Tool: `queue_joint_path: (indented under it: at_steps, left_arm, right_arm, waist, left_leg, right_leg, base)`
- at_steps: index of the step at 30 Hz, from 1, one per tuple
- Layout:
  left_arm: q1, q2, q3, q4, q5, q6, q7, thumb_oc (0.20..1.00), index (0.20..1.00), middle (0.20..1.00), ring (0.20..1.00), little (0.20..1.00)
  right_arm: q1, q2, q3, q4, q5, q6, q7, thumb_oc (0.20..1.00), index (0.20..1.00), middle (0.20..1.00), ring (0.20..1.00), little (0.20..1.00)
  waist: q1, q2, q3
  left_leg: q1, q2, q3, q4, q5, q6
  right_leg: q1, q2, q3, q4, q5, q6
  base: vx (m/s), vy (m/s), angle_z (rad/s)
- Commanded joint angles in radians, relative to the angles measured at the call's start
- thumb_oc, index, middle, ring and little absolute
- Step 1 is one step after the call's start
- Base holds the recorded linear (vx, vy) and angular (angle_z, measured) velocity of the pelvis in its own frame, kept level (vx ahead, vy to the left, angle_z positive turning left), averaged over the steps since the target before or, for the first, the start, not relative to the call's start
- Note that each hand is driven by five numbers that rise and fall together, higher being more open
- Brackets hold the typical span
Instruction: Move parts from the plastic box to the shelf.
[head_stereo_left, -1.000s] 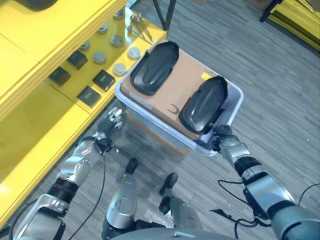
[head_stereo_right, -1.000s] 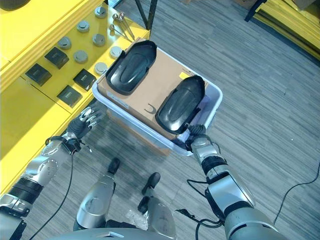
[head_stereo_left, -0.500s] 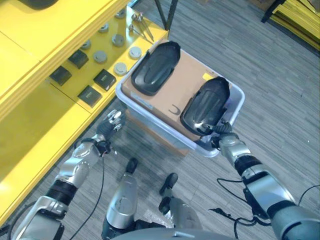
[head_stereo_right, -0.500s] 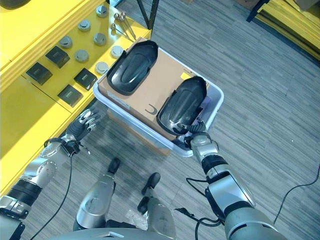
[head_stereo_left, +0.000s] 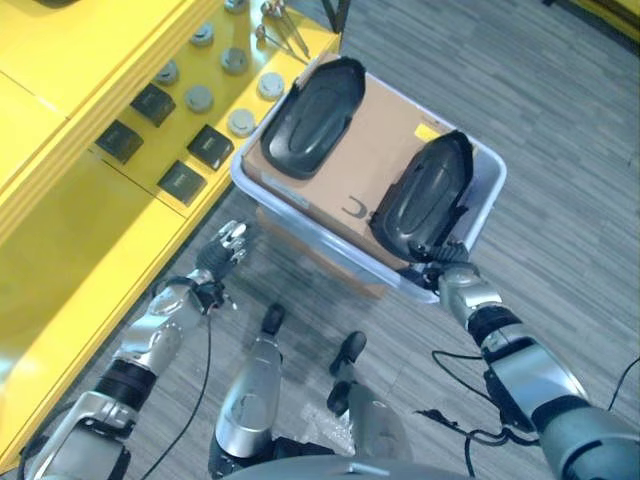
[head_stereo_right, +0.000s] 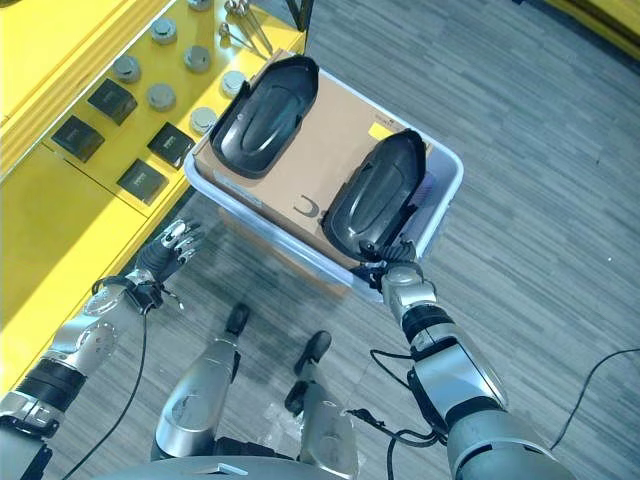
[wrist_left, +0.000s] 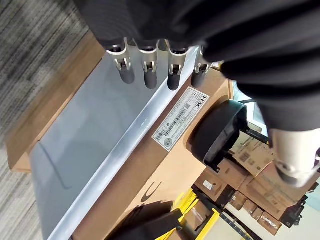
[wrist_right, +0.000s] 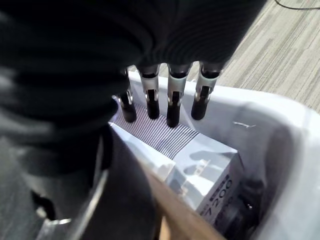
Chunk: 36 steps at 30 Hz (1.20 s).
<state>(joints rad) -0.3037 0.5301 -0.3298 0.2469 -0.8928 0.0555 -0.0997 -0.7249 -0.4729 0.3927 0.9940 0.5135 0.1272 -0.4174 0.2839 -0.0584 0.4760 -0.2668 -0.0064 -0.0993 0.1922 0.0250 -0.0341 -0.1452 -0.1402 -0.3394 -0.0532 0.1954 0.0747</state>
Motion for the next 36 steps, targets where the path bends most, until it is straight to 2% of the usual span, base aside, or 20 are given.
queue_joint_path:
  at_steps: [1, 12, 15, 17, 20, 24, 27, 29, 34, 36]
  left_arm:
    - [-0.042, -0.012, -0.015, -0.05, -0.013, -0.072, -0.018, 1.0, 1.0, 1.0, 1.0, 1.0]
    - [-0.025, -0.018, -0.004, -0.072, -0.017, -0.061, -0.051, 1.0, 1.0, 1.0, 1.0, 1.0]
    - [-0.002, -0.021, 0.007, -0.096, -0.019, -0.065, -0.079, 1.0, 1.0, 1.0, 1.0, 1.0]
    - [0.019, -0.027, 0.026, -0.139, -0.019, -0.056, -0.101, 1.0, 1.0, 1.0, 1.0, 1.0]
    - [0.027, -0.036, 0.033, -0.173, -0.024, -0.043, -0.112, 1.0, 1.0, 1.0, 1.0, 1.0]
    - [0.017, -0.075, 0.03, -0.21, -0.033, 0.0, -0.091, 1.0, 1.0, 1.0, 1.0, 1.0]
    - [-0.008, -0.126, 0.012, -0.194, -0.048, 0.052, -0.027, 1.0, 1.0, 1.0, 1.0, 1.0]
    - [-0.039, -0.157, -0.015, -0.149, -0.04, 0.062, 0.009, 1.0, 1.0, 1.0, 1.0, 1.0]
    - [-0.121, -0.199, -0.064, -0.027, -0.009, 0.144, 0.088, 1.0, 1.0, 1.0, 1.0, 1.0]
    - [-0.168, -0.213, -0.091, 0.053, -0.007, 0.14, 0.104, 1.0, 1.0, 1.0, 1.0, 1.0]
  right_arm:
    - [-0.043, -0.037, 0.031, 0.018, 0.044, -0.017, -0.004, 0.2, 0.2, 0.2, 0.2, 0.2]
    - [-0.031, -0.048, 0.033, -0.049, 0.02, -0.039, -0.011, 0.2, 0.2, 0.2, 0.2, 0.2]
    - [0.011, -0.056, 0.036, -0.136, 0.012, -0.049, -0.037, 0.2, 0.2, 0.2, 0.2, 0.2]
    - [0.071, -0.068, 0.022, -0.242, -0.023, -0.055, -0.054, 0.2, 0.2, 0.2, 0.2, 0.2]
    - [0.114, -0.08, 0.004, -0.323, -0.058, -0.042, -0.051, 0.2, 0.2, 0.2, 0.2, 0.2]
    - [0.18, -0.087, -0.029, -0.423, -0.115, -0.02, -0.025, 0.2, 0.2, 0.2, 0.2, 0.2]
    - [0.199, -0.079, -0.033, -0.454, -0.152, -0.003, -0.003, 0.2, 0.2, 0.2, 0.2, 0.2]
    - [0.202, -0.071, -0.023, -0.47, -0.179, 0.014, 0.029, 0.2, 0.2, 0.2, 0.2, 0.2]
    - [0.19, -0.045, 0.021, -0.501, -0.214, 0.043, 0.072, 0.2, 0.2, 0.2, 0.2, 0.2]
    - [0.174, -0.034, 0.044, -0.504, -0.217, 0.055, 0.08, 0.2, 0.2, 0.2, 0.2, 0.2]
  waist:
    - [0.014, 0.003, -0.012]
    - [0.0, 0.003, -0.035]
    - [-0.01, -0.003, -0.059]
    - [-0.029, -0.004, -0.099]
    - [-0.045, -0.001, -0.131]
    - [-0.08, 0.018, -0.205]
    - [-0.104, 0.033, -0.257]
    - [-0.128, 0.039, -0.293]
    - [-0.171, 0.044, -0.334]
    - [-0.188, 0.046, -0.346]
  left_leg:
    - [-0.05, 0.001, 0.002, 0.022, -0.036, 0.005]
    - [-0.021, 0.001, 0.018, 0.026, -0.047, 0.006]
    - [0.011, 0.004, 0.026, 0.017, -0.054, 0.006]
    - [0.06, 0.011, 0.039, -0.005, -0.058, 0.005]
    - [0.097, 0.019, 0.05, -0.022, -0.059, 0.005]
    - [0.174, 0.028, 0.073, -0.058, -0.059, 0.004]
    - [0.224, 0.033, 0.089, -0.084, -0.057, 0.003]
    - [0.256, 0.037, 0.106, -0.099, -0.057, 0.0]
    - [0.303, 0.045, 0.141, -0.116, -0.06, -0.004]
    - [0.315, 0.05, 0.153, -0.12, -0.061, -0.007]
  right_leg:
    - [0.023, -0.072, 0.022, 0.056, -0.054, 0.116]
    - [0.039, -0.073, 0.034, 0.049, -0.053, 0.113]
    - [0.063, -0.071, 0.04, 0.037, -0.054, 0.113]
    - [0.095, -0.068, 0.052, 0.024, -0.057, 0.112]
    - [0.116, -0.068, 0.063, 0.018, -0.059, 0.113]
    - [0.156, -0.065, 0.093, 0.012, -0.066, 0.113]
    - [0.18, -0.062, 0.115, 0.006, -0.07, 0.114]
    - [0.193, -0.058, 0.133, 0.0, -0.072, 0.113]
    - [0.214, -0.05, 0.164, -0.013, -0.075, 0.111]
    - [0.217, -0.048, 0.173, -0.019, -0.073, 0.112]
  base:
    - [-0.05, 0.003, 0.0]
    - [0.0, -0.004, -0.03]
    - [0.02, -0.007, -0.06]
    - [0.07, 0.025, -0.1]
    - [0.06, 0.037, -0.19]
    - [0.1, 0.081, -0.17]
    - [0.11, 0.071, -0.25]
    - [0.12, 0.053, -0.26]
    - [0.07, 0.007, -0.27]
    - [0.03, -0.008, -0.17]
